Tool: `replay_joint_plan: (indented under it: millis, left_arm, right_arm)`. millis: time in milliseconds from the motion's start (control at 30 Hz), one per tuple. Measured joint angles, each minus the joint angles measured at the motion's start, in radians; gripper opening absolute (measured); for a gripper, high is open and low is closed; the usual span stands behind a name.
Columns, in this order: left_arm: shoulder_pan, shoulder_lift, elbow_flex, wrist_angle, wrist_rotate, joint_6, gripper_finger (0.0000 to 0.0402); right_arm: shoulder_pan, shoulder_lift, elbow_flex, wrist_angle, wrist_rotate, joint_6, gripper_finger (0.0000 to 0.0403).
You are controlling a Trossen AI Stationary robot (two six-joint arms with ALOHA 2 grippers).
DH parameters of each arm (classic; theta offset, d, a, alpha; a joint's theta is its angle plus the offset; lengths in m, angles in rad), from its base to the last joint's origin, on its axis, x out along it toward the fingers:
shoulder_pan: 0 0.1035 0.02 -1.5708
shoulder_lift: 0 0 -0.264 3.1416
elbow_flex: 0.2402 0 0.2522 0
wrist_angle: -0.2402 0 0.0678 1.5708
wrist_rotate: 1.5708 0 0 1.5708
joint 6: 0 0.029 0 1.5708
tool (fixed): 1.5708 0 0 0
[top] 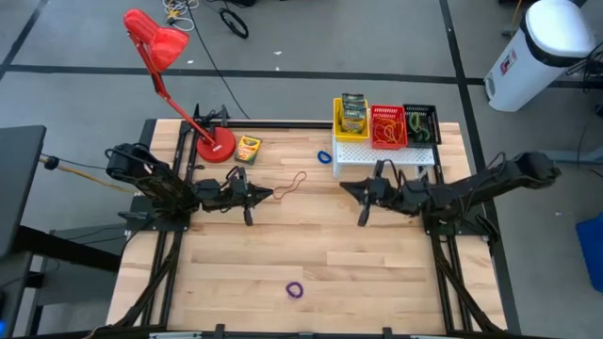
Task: Pick & Place Office Desk Supplies
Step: Put the purple spring keychain on the black basket
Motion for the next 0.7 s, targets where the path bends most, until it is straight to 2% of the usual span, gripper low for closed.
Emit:
replay_joint_plan:
  millis: [233, 500, 700]
  left_arm:
    - [0.0, 0.0, 0.0, 0.0, 0.0, 0.0, 0.0028]
    - [0.0, -0.001, 0.0, 0.028, 0.001, -0.008, 0.0028]
    - [0.0, -0.001, 0.016, 0.032, 0.008, -0.183, 0.0028]
  right_arm:
    - [0.08, 0.075, -0.038, 0.085, -0.005, 0.0, 0.0003]
    - [0.066, 0.165, -0.042, 0.145, -0.008, -0.014, 0.0007]
    - [0.039, 0.174, -0.042, 0.143, -0.018, -0.018, 0.0008]
